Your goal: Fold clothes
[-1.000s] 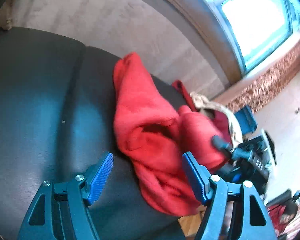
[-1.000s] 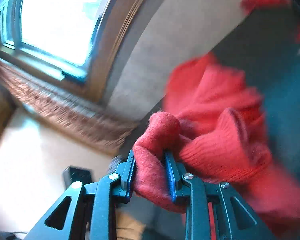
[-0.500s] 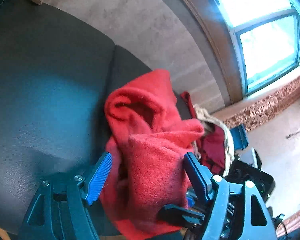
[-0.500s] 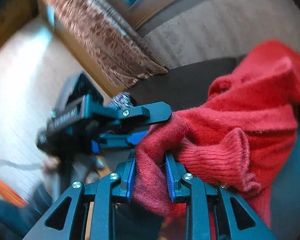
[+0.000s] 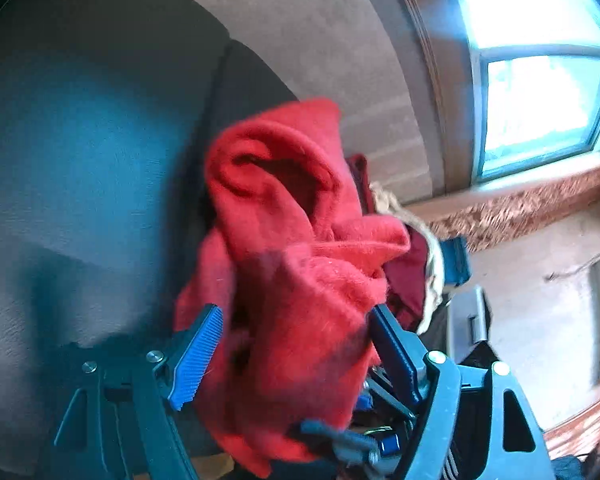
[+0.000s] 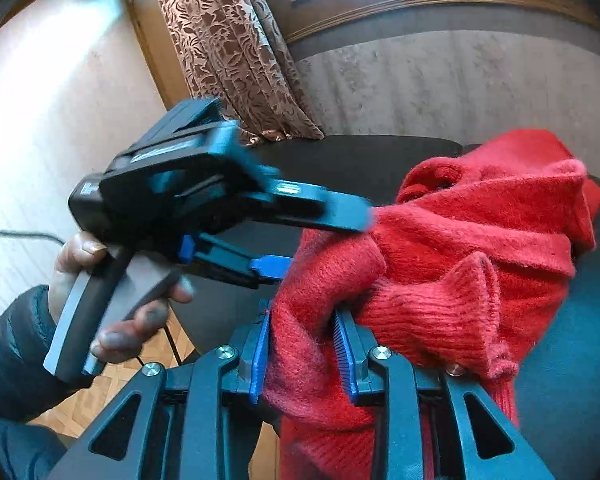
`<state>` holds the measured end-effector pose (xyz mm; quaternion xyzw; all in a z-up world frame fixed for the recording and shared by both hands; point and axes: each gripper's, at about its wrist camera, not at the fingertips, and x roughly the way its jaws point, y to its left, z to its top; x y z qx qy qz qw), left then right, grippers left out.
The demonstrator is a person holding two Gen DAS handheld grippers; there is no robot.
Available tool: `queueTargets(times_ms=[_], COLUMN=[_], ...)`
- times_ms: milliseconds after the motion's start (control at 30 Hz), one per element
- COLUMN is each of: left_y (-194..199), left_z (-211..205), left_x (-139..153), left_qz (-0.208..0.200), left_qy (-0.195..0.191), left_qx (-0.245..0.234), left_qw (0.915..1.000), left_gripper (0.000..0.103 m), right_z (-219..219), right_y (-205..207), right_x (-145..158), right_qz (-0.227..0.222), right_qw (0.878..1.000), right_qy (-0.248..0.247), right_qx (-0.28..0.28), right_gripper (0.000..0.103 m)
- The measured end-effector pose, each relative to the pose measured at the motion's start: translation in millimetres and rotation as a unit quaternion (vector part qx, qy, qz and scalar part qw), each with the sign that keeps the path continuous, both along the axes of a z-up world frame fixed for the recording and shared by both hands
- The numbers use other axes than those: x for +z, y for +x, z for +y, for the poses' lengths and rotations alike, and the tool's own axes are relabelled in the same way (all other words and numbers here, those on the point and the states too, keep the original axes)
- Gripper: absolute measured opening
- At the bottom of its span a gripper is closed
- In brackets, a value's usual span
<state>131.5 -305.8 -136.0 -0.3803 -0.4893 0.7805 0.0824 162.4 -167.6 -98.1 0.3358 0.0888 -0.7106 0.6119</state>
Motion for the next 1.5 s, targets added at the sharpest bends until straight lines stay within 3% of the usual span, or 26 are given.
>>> queueTargets(times_ms=[67,100,200,300,433,567,667,733,800,900,967,1133,1200,1267,1367,1500], left_y=[-14,-18,-19,4,43,66,65,63,63,64,65,66,67,57,44,23], left_z=[10,13,12,-15,-57,-79,-82,-76,-75,-72,-70,-65,-63,-53,-30,9], left_x=[4,8,30,75,120,138,140,147,146,144,142,139,137,118,98,93], left_qz=[-0.012,-0.014,0.007,0.078,0.133,0.148,0.148,0.164,0.151,0.132,0.119,0.086,0.073,0.054,0.069,0.080], left_qy=[-0.026,-0.047,-0.091,-0.119,-0.143,-0.154,-0.149,-0.149,-0.164,-0.187,-0.202,-0.240,-0.255,-0.246,-0.218,-0.243], left_qx=[-0.018,-0.022,-0.012,0.043,0.130,0.168,0.172,0.166,0.156,0.142,0.132,0.108,0.098,0.076,0.015,-0.064], left_qw=[0.9994,0.9986,0.9958,0.9889,0.9722,0.9624,0.9625,0.9610,0.9622,0.9630,0.9630,0.9609,0.9592,0.9648,0.9733,0.9647], left_gripper=[0.069,0.053,0.033,0.029,0.027,0.027,0.026,0.022,0.017,0.017,0.017,0.028,0.029,0.029,0.030,0.035], right_z=[2,3,18,48,98,117,107,79,47,17,1,19,33,44,49,26], right_y=[0,-1,-12,-30,-67,-92,-103,-106,-109,-121,-134,-167,-177,-184,-195,-214], right_x=[0,0,6,13,5,-9,-13,-10,-6,-14,-24,-40,-47,-48,-39,-5], right_qz=[0.004,0.003,-0.017,-0.041,-0.064,-0.072,-0.085,-0.075,-0.063,-0.136,-0.146,-0.275,-0.335,-0.350,-0.317,-0.295], right_qw=[1.000,1.000,1.000,0.998,0.987,0.977,0.976,0.980,0.985,0.982,0.975,0.940,0.916,0.902,0.908,0.918], right_qy=[0.004,0.006,-0.001,-0.020,-0.018,0.010,0.006,0.010,0.018,0.005,0.027,-0.041,-0.089,-0.107,-0.088,-0.110], right_qx=[0.002,0.003,-0.007,-0.049,-0.144,-0.199,-0.202,-0.185,-0.160,-0.133,-0.164,-0.200,-0.205,-0.228,-0.258,-0.242], right_gripper=[0.033,0.039,0.052,0.064,0.065,0.065,0.065,0.065,0.065,0.066,0.066,0.068,0.068,0.068,0.069,0.068])
